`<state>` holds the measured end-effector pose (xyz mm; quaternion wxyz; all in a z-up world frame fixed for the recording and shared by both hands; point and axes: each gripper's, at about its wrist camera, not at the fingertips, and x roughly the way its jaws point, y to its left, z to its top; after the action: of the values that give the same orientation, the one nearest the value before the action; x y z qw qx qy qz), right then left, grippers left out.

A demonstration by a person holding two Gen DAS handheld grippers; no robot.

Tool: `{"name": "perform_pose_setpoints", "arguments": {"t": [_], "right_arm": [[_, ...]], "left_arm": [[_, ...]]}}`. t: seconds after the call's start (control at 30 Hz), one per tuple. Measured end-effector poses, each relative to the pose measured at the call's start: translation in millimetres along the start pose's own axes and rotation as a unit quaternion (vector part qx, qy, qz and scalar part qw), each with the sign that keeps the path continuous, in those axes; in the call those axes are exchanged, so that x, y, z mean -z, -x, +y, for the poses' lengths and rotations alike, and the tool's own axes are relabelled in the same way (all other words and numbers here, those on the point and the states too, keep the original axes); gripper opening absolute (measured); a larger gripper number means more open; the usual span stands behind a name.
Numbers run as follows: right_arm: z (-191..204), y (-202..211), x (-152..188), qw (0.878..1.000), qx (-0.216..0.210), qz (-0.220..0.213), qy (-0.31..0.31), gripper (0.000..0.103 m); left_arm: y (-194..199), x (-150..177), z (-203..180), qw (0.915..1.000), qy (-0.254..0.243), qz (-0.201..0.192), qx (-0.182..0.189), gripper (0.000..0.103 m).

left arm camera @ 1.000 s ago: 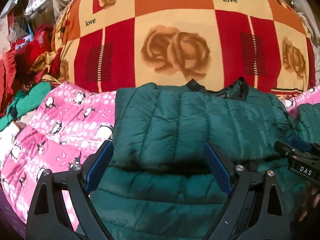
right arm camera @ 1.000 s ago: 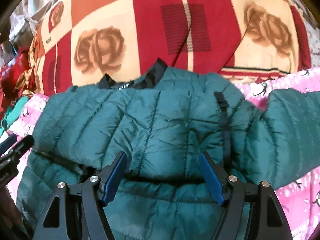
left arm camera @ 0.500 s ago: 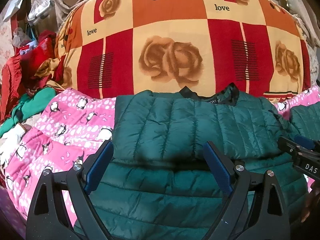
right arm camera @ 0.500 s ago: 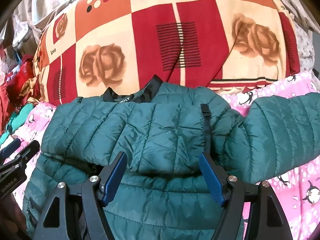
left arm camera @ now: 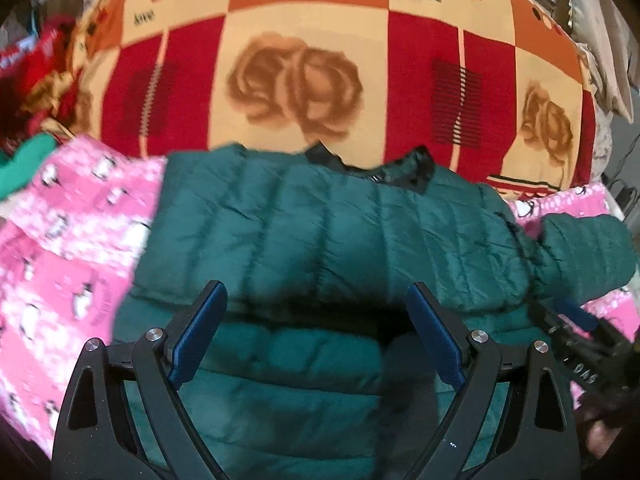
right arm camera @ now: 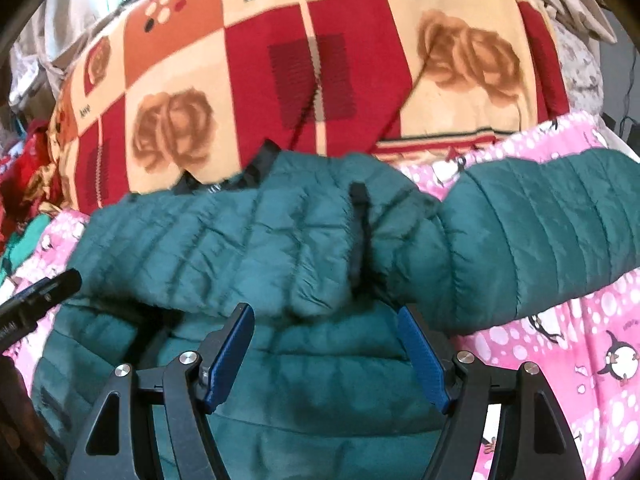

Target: Fold large clothes

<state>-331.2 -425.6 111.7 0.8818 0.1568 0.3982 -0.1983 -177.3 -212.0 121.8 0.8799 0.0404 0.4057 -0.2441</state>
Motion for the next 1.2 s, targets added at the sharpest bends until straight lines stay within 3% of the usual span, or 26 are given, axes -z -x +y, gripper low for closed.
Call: {"name": "perform_pose_setpoints", "arguments": {"t": [0.17,0.3,0.63,0.9,1.03,1.2], "right_arm": [[-18.8,-4.7,-6.1,1.0,0.004,-0.006,-0.014,0.072],[-31.3,-4.6,-12.5,1.0,0.016,-0.011,-0.016,0.072],[-71.3,-0.5,-26.1,0.998,0.046,-0.022,-0.038,0.072],[-123.4,12.0,-32.8,0.991,0.085,-0.038,-0.1,0.072],[-150.0,11.2,-31.9,0.982,0.146,-0.032,-0.111,0.072],[-190.8,26.5,-26.0,0.974,0.141,-0.04,-0.175,0.072]], "left_arm": [[-23.9,-4.8,-4.0,0.9982,0.039,0.031,0.033,0.091],[-39.4,-12.2,-8.9,0.9968,0.06,0.039,0.036,0.091],[-74.2,-13.7,-34.6,0.9986,0.013,0.052,-0.004,0.091],[-38.1,-24.4,-18.7,0.9978,0.05,0.03,0.032,0.091],[-16.8,-31.4,-12.8,0.9981,0.045,0.012,0.04,0.091],[2.4,-38.2,-4.9,0.9988,0.028,-0.017,0.035,0.091]]}}
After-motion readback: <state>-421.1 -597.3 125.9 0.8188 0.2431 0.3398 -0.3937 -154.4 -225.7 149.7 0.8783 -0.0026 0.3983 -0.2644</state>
